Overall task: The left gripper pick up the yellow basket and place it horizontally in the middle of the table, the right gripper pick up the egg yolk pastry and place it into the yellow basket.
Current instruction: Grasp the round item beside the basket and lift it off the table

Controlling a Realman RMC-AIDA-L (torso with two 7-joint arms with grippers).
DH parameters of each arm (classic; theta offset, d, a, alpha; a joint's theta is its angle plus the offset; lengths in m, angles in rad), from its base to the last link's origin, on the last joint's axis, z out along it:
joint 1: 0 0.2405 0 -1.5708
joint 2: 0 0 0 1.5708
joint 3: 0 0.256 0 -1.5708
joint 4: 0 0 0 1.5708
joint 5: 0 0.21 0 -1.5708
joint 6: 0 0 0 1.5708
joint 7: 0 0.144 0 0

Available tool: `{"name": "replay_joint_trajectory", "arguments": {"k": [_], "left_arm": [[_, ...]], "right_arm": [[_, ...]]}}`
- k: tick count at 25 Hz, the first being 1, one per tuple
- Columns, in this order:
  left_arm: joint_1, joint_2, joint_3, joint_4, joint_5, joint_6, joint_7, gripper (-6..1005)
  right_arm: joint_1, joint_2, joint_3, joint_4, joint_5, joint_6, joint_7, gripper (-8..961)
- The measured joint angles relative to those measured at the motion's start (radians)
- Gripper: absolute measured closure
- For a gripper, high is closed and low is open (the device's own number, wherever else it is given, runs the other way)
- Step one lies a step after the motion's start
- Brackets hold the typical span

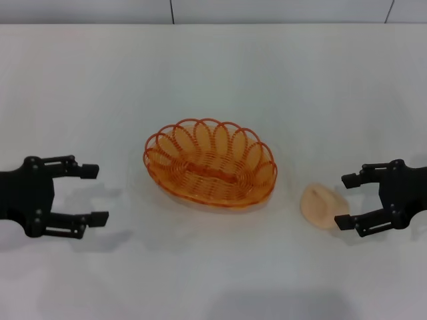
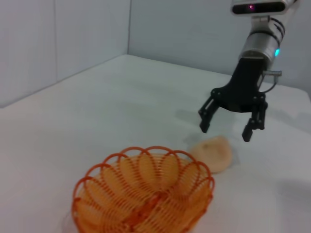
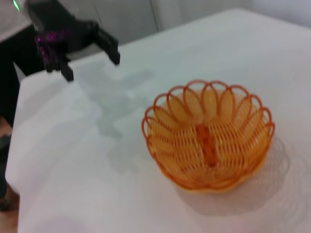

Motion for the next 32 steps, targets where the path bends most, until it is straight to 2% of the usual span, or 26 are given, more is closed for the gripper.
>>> {"name": "replay_joint_trajectory", "arguments": {"k": [10,16,27,32], "left_arm": [[-0.007,-0.004,-0.023,0.007,0.013,-0.007,-0.024,140],[-0.008,-0.007,-0.023,0.005,0.015,-0.026,-0.026,139],[-0.009,-0.012,-0.023,0.005,0.015,-0.03,-0.027,139],[-0.009,-0.015,-0.023,0.006,0.015,-0.027,-0.029,141]], "right_arm": [[0.01,0.0,-0.006,0.008,-0.014,0.036,-0.003,85],[0.015,0.005,-0.031,0.028,-0.014,0.049,-0.029,274],[0.021,0.009,-0.055,0.038,0.0,0.061,-0.065,736],[0.02,0.009,-0.049,0.038,0.007,0.049,-0.08,827]]}}
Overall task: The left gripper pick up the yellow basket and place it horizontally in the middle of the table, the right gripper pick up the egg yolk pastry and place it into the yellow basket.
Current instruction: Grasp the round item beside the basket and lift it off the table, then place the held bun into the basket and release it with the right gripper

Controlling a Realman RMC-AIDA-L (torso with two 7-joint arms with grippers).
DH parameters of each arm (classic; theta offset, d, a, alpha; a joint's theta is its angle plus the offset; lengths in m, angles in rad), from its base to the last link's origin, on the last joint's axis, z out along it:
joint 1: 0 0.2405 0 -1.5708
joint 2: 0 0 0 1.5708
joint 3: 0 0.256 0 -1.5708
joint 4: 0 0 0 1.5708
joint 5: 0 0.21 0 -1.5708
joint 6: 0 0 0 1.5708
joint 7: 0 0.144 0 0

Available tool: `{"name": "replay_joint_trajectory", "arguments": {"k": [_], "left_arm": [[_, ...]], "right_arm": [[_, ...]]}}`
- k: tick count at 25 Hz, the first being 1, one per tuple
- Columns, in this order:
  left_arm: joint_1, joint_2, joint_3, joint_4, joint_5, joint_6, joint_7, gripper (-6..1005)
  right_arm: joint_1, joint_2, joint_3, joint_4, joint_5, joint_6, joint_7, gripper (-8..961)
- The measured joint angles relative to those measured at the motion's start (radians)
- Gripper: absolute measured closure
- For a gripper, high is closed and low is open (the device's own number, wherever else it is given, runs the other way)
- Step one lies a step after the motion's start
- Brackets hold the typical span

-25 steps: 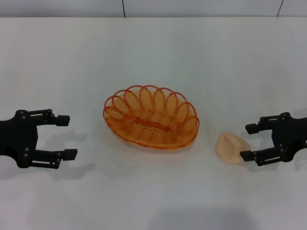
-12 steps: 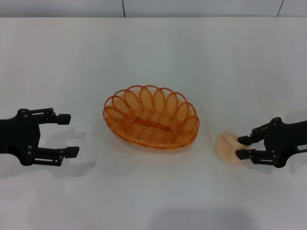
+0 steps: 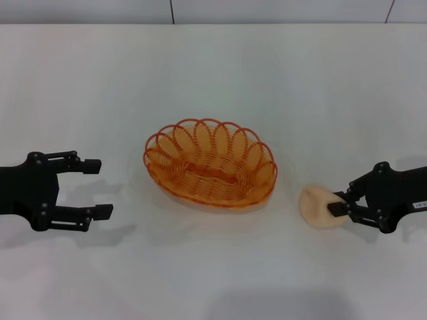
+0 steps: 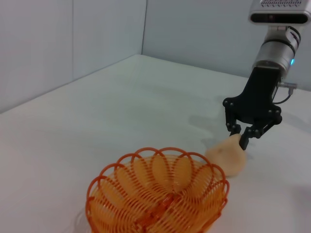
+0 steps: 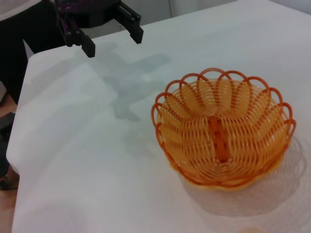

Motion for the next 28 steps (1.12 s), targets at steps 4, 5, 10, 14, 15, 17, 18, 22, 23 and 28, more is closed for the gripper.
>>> {"name": "replay_joint_trajectory", "arguments": {"k": [4,5,10,14,15,17,18,22,23,28], "left_arm": [[0.001,0.0,0.0,0.003,0.001,0.006,-0.01,145],[0.003,0.0,0.0,0.006,0.001,0.006,-0.013,145],[0.008,-0.001,0.002,0.024,0.003,0.009,-0.033,144],[0.008,-0.003,0.002,0.025,0.003,0.01,-0.034,145],[0.008,-0.004,0.002,0.025,0.003,0.009,-0.034,145],[0.007,-0.006,0.002,0.025,0.003,0.007,-0.034,145],[0.006,-0.008,0.003,0.025,0.003,0.005,-0.034,145],[0.001,-0.014,0.005,0.026,0.003,0.004,-0.034,145],[0.001,-0.014,0.005,0.026,0.003,0.004,-0.034,145],[0.007,-0.016,0.002,0.027,0.003,-0.001,-0.031,144]], "right_arm": [[0.0,-0.01,0.026,-0.014,0.017,-0.042,-0.008,859],[0.002,-0.013,0.038,-0.019,0.019,-0.059,-0.009,863],[0.033,-0.03,0.168,-0.062,0.028,-0.153,-0.008,882],[0.062,-0.013,0.193,-0.082,0.057,-0.172,-0.016,897],[0.07,-0.004,0.187,-0.082,0.064,-0.17,-0.021,900],[0.087,0.008,0.157,-0.072,0.096,-0.155,-0.03,906],[0.093,0.011,0.124,-0.061,0.129,-0.135,-0.033,909],[0.097,0.01,-0.017,-0.018,0.27,-0.023,-0.053,915],[0.098,0.01,-0.049,-0.012,0.299,0.008,-0.061,916],[0.094,0.012,-0.216,-0.004,0.417,0.143,-0.087,917]]}}
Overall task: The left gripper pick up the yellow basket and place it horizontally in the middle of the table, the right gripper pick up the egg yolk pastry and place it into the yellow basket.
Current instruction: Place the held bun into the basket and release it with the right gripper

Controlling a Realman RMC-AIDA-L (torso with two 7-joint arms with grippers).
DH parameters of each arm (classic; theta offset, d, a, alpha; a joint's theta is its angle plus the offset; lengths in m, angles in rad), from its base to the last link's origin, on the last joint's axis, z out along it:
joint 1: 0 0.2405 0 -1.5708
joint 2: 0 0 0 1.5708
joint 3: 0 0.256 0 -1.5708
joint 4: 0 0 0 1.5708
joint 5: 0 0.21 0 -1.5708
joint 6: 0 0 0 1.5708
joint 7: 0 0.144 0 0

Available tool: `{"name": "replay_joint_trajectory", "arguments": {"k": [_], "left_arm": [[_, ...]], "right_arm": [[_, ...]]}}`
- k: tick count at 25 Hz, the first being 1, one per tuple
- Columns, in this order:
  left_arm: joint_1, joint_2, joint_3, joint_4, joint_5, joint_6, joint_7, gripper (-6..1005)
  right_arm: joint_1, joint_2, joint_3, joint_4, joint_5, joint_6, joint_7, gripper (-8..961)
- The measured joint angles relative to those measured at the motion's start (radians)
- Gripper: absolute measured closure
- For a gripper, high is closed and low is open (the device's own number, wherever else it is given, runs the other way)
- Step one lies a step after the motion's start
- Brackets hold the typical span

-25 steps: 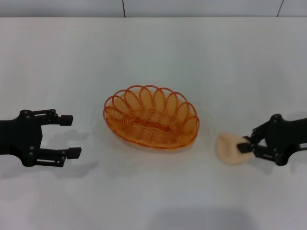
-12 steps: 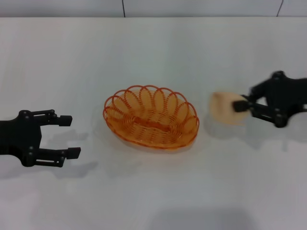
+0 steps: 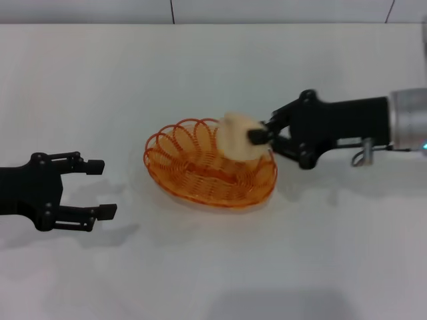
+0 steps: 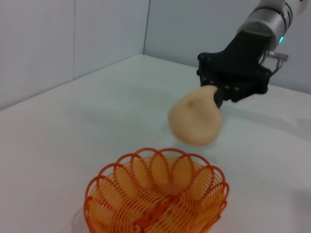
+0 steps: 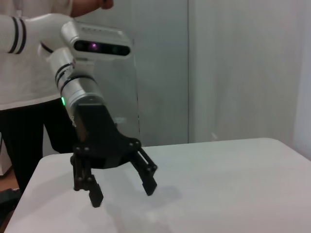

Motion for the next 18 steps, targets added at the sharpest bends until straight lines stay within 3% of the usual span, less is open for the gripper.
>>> {"name": "replay_joint_trajectory", "arguments": {"k": [6,11,18], "left_arm": [[-0.011,-0.006,-0.001,-0.004,0.031,-0.001,-0.003,144],[-0.012,-0.014,-0.001,0.009,0.036,-0.001,-0.004,144],[-0.01,-0.016,0.0,0.009,0.041,-0.001,-0.005,145]], "right_arm": [[0.005,0.002,-0.169,0.024,0.074,0.121,-0.037,917],[-0.011,0.003,-0.251,0.029,0.141,0.236,-0.036,918],[-0.015,0.001,-0.257,0.041,0.149,0.23,-0.035,677]]}}
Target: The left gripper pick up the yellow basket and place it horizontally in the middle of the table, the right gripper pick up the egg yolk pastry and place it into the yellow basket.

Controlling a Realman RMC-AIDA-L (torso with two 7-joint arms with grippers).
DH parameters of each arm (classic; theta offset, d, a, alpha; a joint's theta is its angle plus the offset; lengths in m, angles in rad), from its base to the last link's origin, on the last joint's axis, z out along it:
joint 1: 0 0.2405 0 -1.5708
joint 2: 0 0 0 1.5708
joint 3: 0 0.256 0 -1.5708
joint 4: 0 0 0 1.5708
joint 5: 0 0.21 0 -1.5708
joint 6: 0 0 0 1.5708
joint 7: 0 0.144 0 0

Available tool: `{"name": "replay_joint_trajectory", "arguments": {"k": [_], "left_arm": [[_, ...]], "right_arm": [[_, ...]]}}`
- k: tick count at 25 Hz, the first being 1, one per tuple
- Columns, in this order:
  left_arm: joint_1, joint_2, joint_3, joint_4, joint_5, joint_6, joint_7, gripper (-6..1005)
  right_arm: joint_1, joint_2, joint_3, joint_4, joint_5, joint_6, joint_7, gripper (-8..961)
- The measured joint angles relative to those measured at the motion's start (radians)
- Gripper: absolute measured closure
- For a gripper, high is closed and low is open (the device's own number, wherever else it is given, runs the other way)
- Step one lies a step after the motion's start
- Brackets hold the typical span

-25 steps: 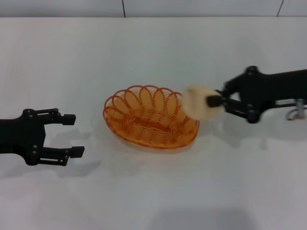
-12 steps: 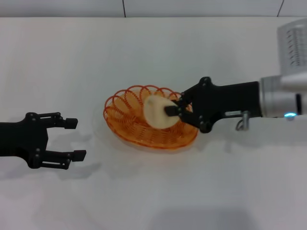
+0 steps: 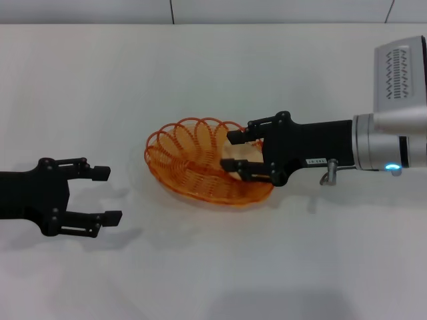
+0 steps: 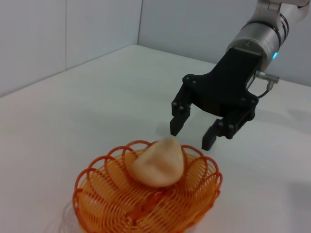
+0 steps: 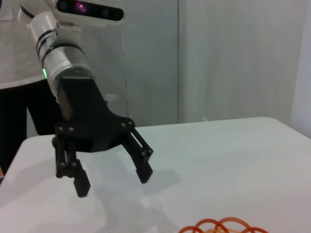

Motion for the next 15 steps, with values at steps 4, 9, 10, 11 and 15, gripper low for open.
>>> {"name": "replay_joint_trajectory", "arguments": {"k": [4,9,10,11,15], "left_arm": [[0.006,0.0,-0.001,0.0,0.0,0.004,0.0,145],[-0.002,-0.002,-0.001,-0.001,0.005,0.007,0.0,145],[-0.002,-0.002,-0.001,-0.003,0.007,0.006,0.0,144],[-0.003,-0.002,-0.001,-0.004,0.007,0.005,0.0,144],[-0.004,-0.002,-0.001,-0.005,0.008,0.003,0.004,144]], "right_arm": [[-0.026,-0.008,0.016,-0.013,0.008,-0.047,0.001,512],[-0.054,-0.018,0.099,-0.003,-0.014,-0.201,-0.016,290],[-0.06,-0.02,0.128,0.006,-0.026,-0.239,-0.025,252],[-0.064,-0.021,0.152,0.012,-0.04,-0.269,-0.033,213],[-0.102,-0.022,0.263,0.021,-0.119,-0.361,-0.062,94]]}}
